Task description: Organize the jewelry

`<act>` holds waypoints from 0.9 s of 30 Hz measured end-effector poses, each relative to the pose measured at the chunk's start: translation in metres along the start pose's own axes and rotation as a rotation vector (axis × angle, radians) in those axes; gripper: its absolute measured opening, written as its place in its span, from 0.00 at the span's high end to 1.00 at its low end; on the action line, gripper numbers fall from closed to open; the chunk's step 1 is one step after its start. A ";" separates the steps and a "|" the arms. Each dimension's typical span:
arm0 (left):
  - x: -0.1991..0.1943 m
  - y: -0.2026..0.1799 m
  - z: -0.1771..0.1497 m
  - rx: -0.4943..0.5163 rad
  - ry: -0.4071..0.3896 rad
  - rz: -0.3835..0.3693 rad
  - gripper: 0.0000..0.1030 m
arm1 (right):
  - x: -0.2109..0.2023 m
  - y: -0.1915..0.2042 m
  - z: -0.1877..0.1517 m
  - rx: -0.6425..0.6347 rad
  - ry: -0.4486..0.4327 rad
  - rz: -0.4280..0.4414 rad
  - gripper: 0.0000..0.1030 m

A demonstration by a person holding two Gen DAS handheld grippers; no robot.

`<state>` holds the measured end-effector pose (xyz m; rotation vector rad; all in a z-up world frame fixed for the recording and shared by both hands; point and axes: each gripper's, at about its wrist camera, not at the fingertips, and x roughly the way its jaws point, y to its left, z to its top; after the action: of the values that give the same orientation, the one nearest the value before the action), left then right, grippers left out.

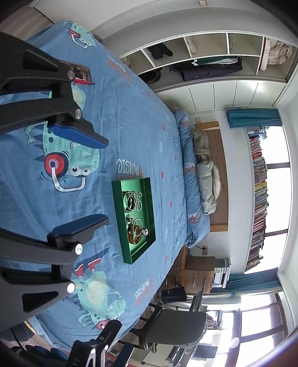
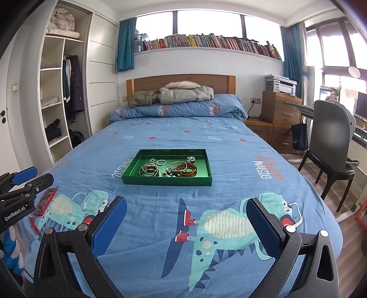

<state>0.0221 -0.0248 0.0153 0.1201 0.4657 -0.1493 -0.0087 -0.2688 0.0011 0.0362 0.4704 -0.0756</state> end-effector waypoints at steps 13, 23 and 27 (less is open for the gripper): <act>0.001 -0.001 -0.002 -0.007 -0.001 0.000 0.41 | 0.005 -0.001 -0.003 0.001 0.009 0.001 0.01; 0.006 0.004 -0.006 -0.021 0.014 0.005 0.41 | 0.011 -0.004 -0.007 0.011 0.019 -0.014 0.01; 0.008 0.007 -0.007 -0.030 0.021 0.008 0.41 | 0.011 -0.006 -0.006 0.015 0.020 -0.020 0.01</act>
<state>0.0269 -0.0181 0.0057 0.0942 0.4879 -0.1328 -0.0018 -0.2756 -0.0098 0.0473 0.4901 -0.0991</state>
